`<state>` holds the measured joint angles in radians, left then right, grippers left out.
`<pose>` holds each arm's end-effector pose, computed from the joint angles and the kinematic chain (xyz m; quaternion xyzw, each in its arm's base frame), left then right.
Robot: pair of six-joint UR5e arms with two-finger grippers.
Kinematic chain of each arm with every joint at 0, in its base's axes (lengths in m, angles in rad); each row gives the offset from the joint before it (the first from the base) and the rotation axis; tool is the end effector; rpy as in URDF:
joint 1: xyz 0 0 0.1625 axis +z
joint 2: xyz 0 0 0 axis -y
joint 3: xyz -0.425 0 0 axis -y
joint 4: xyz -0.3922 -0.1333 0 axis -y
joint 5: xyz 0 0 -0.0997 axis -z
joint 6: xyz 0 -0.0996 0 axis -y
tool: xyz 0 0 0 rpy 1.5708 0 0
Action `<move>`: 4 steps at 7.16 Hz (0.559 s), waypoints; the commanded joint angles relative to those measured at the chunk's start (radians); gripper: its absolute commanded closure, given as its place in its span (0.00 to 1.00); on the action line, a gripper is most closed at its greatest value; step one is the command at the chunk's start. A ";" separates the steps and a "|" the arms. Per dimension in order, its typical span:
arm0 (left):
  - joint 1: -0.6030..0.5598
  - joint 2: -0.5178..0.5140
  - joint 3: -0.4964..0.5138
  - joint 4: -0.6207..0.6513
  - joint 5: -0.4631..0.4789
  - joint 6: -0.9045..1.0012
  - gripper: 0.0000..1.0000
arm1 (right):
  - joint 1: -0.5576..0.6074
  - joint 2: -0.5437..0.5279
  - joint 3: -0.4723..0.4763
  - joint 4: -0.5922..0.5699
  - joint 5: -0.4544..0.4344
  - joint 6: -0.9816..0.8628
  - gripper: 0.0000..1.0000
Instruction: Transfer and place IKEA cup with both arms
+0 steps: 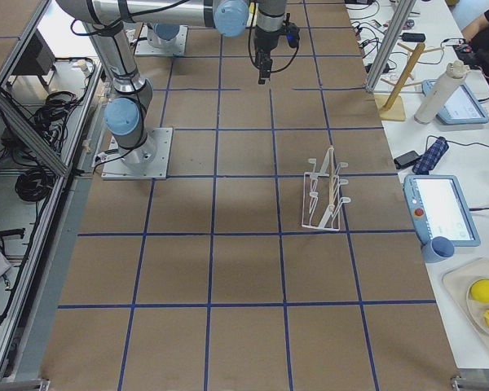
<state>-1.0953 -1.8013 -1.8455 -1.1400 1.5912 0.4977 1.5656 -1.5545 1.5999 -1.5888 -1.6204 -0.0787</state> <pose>0.1270 -0.5334 0.2797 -0.0115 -0.9992 -0.0376 0.0084 0.1258 -0.4963 0.4675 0.0371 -0.9989 -0.0147 0.0242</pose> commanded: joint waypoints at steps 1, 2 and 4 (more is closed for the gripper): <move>0.041 -0.042 -0.040 0.055 0.065 0.002 1.00 | 0.042 -0.001 0.054 -0.163 -0.007 0.065 0.00; 0.041 -0.049 -0.047 0.058 0.066 -0.001 1.00 | 0.042 -0.001 0.054 -0.163 -0.006 0.066 0.00; 0.043 -0.052 -0.072 0.060 0.067 -0.001 1.00 | 0.042 -0.005 0.042 -0.166 -0.003 0.065 0.00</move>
<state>-1.0544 -1.8490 -1.9043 -1.0828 1.6548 0.4980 1.6069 -1.5546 1.6502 -1.7479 -1.6256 -0.0145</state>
